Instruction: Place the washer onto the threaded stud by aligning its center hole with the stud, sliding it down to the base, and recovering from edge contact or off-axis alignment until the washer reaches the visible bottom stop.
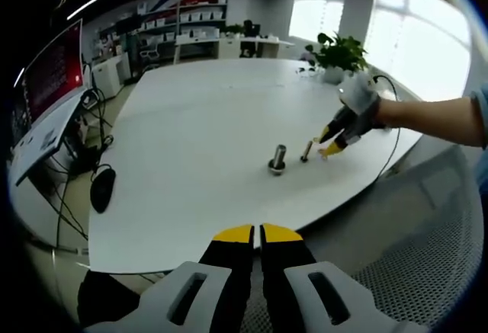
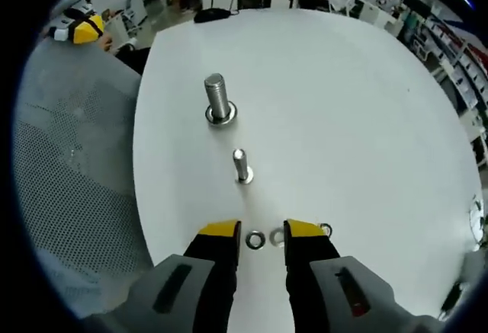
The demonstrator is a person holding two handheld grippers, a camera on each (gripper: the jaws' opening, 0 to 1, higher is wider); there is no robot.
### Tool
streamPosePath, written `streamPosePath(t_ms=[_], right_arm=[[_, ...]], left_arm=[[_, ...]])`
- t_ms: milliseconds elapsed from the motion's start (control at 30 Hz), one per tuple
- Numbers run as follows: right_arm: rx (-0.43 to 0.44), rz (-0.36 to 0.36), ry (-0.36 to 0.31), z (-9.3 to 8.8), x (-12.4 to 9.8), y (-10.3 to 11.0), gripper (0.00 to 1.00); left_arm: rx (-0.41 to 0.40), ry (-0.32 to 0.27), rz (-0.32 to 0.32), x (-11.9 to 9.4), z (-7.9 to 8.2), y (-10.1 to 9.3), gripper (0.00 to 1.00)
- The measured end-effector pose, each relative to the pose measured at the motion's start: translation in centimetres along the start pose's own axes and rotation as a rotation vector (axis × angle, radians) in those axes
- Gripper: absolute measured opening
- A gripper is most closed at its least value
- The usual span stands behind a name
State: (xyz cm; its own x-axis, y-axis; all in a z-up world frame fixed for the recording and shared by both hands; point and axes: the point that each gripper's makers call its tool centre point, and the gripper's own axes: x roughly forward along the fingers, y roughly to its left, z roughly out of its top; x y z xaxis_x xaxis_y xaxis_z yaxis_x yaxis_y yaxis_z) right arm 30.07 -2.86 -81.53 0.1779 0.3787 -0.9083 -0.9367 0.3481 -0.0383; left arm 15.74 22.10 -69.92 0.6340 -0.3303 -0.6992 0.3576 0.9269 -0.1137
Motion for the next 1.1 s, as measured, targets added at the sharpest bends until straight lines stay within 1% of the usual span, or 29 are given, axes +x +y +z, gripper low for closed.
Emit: streamPosePath(t_ms=[67, 167, 300, 600, 733, 867, 933, 967, 1000, 1100], right_arm=[[0.016, -0.001, -0.002, -0.3, 0.0, 0.0, 0.24], [0.063, 0.010, -0.009, -0.8, 0.1, 0.3, 0.23], [0.083, -0.001, -0.004, -1.5, 0.3, 0.3, 0.23], [0.132, 0.020, 0.021, -2.7, 1.2, 1.0, 0.22], [0.120, 0.013, 0.032, -2.9, 1.4, 0.8, 0.21], [0.124, 0.010, 0.028, -2.7, 1.5, 0.7, 0.21], [0.108, 0.001, 0.026, -2.6, 1.6, 0.6, 0.20], [0.085, -0.007, 0.032, -2.6, 1.6, 0.5, 0.20], [0.078, -0.003, 0.034, -2.6, 1.7, 0.6, 0.20], [0.080, -0.005, 0.036, -2.5, 1.7, 0.4, 0.20]], left_arm=[[0.001, 0.000, -0.001, 0.0, 0.0, 0.0, 0.01], [0.001, -0.002, -0.002, 0.0, 0.0, 0.0, 0.01], [0.002, 0.000, -0.004, 0.0, 0.0, -0.1, 0.01], [0.002, -0.001, -0.005, 0.0, 0.0, 0.0, 0.01], [0.003, -0.002, -0.005, 0.0, 0.0, 0.0, 0.01], [0.002, -0.003, -0.004, 0.0, 0.1, 0.0, 0.01], [0.002, -0.003, -0.003, 0.0, 0.1, 0.0, 0.01], [0.002, -0.004, -0.003, 0.0, 0.1, 0.0, 0.01], [0.001, -0.005, -0.002, 0.0, 0.1, 0.0, 0.01], [0.001, -0.006, -0.002, 0.0, 0.1, 0.0, 0.00]])
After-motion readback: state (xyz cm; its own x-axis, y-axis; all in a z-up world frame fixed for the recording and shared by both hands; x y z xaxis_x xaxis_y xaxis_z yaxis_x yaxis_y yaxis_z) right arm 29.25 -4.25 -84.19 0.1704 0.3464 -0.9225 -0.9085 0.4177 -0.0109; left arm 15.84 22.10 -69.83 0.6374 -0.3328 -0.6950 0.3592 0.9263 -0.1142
